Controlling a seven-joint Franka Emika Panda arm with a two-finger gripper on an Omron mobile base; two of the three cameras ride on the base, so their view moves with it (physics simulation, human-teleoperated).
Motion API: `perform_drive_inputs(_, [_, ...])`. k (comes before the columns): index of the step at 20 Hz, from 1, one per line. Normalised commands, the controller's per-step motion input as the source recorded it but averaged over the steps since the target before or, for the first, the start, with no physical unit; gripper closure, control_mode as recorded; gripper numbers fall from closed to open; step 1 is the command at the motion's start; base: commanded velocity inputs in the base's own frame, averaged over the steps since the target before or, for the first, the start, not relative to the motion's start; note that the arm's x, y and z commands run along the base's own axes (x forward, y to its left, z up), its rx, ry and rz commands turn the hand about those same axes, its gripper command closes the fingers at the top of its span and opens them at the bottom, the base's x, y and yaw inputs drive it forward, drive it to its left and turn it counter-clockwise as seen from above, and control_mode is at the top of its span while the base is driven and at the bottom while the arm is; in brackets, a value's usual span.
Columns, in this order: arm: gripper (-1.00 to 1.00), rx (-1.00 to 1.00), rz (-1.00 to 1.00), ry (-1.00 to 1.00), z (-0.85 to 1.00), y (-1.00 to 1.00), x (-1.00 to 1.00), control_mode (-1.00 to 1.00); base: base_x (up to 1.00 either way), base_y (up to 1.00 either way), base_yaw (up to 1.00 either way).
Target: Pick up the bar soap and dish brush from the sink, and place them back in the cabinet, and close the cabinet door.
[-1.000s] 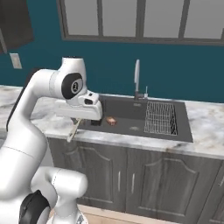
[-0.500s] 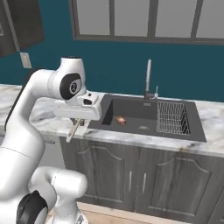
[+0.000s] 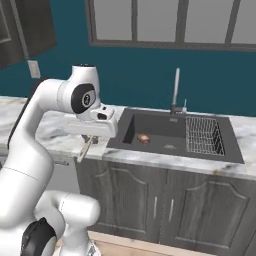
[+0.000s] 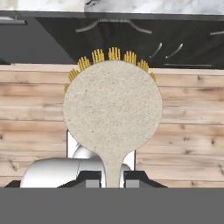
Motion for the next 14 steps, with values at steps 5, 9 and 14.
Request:
perform_drive_inputs(5, [1.00, 0.00, 0.00, 0.00, 0.00, 0.00, 0.00, 1.00, 0.18, 0.78, -0.05])
perform_drive_inputs(9, [1.00, 0.00, 0.00, 0.00, 0.00, 0.00, 0.00, 1.00, 0.26, 0.38, -0.07])
perform_drive_inputs(14, [1.00, 0.00, 0.00, 0.00, 0.00, 0.00, 0.00, 1.00, 0.00, 0.49, -0.03])
